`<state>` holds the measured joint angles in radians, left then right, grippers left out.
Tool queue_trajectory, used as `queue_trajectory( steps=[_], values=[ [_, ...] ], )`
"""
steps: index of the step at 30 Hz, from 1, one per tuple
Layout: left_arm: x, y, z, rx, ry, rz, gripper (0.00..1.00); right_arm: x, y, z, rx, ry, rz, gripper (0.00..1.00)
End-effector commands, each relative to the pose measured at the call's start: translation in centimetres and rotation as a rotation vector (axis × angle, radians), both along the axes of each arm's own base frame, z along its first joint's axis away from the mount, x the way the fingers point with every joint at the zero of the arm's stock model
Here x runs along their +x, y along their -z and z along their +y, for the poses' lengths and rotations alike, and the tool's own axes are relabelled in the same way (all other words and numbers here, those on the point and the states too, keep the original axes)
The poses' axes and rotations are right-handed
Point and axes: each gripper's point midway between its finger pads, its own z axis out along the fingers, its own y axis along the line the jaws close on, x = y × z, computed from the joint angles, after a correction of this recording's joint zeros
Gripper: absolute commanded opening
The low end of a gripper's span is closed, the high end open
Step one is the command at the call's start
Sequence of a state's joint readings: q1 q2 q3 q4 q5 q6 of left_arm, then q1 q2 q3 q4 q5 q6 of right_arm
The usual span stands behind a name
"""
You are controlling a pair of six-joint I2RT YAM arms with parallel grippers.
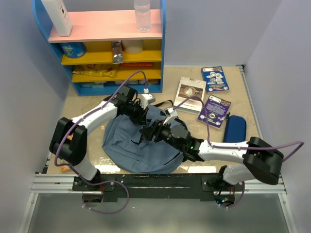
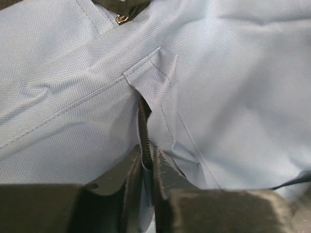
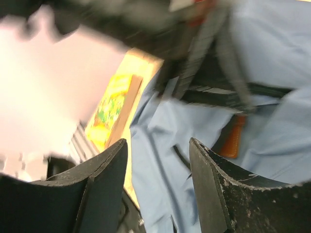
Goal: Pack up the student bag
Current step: Place the personal item in the student bag, then zip the student bag at the center of the board.
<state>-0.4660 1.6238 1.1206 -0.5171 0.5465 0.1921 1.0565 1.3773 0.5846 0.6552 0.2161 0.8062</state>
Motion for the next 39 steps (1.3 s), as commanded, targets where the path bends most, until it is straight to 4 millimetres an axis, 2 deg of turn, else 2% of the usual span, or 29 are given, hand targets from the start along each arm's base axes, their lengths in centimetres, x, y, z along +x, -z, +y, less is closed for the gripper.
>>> queue_trajectory(
  steps=[1,2,5,6,8,9,11,12,13,14,16,20,22,29,35,39],
  values=[
    [1.9,-0.7,-0.5,-0.008,-0.026,-0.026,0.22,-3.1,0.6,1.1,-0.19,-0.144,-0.171,0.57],
    [1.9,-0.9,-0.6,-0.012,-0.025,-0.026,0.24,-3.3,1.8,1.5,-0.239,-0.167,-0.175,0.58],
    [2.6,-2.9,-0.8,-0.031,-0.032,-0.062,0.37,-3.9,3.3,2.4,-0.371,-0.226,-0.239,0.59],
    [2.9,-4.0,-0.8,-0.04,-0.035,-0.079,0.47,-3.8,3.0,2.7,-0.392,-0.23,-0.259,0.6],
    [3.7,-6.6,0.0,-0.065,-0.069,-0.125,0.56,-3.5,3.4,3.0,-0.446,-0.242,-0.291,0.62],
    [4.2,-8.1,0.4,-0.076,-0.08,-0.15,0.67,-3.3,3.2,3.3,-0.462,-0.248,-0.306,0.62],
    [4.9,-10.7,1.9,-0.098,-0.119,-0.204,0.73,-2.8,2.5,4.0,-0.499,-0.262,-0.345,0.64],
    [4.8,-11.3,2.5,-0.1,-0.118,-0.217,0.82,-2.7,3.2,4.3,-0.537,-0.281,-0.358,0.65],
    [4.8,-12.3,3.4,-0.103,-0.134,-0.239,0.83,-2.4,3.3,4.5,-0.553,-0.283,-0.363,0.65],
    [4.7,-12.5,3.9,-0.102,-0.138,-0.241,0.84,-2.3,3.1,4.9,-0.569,-0.288,-0.366,0.66],
    [4.2,-12.8,5.5,-0.089,-0.153,-0.248,0.84,-2.1,4.1,5.2,-0.611,-0.309,-0.375,0.68],
    [3.7,-11.7,7.8,-0.074,-0.183,-0.232,0.85,-2.3,4.9,5.8,-0.655,-0.361,-0.382,0.71],
    [3.6,-11.5,8.8,-0.081,-0.194,-0.223,0.85,-2.3,5.7,5.4,-0.701,-0.371,-0.379,0.71],
    [3.3,-11.4,9.7,-0.101,-0.195,-0.213,0.85,-2.1,6.4,4.6,-0.782,-0.356,-0.408,0.67],
    [2.7,-11.5,10.1,-0.096,-0.202,-0.214,0.85,-2.5,7.0,5.9,-0.817,-0.381,-0.436,0.61],
    [2.6,-11.4,10.7,-0.086,-0.21,-0.218,0.85,-2.4,8.4,6.5,-0.85,-0.383,-0.425,0.58]
  ],
)
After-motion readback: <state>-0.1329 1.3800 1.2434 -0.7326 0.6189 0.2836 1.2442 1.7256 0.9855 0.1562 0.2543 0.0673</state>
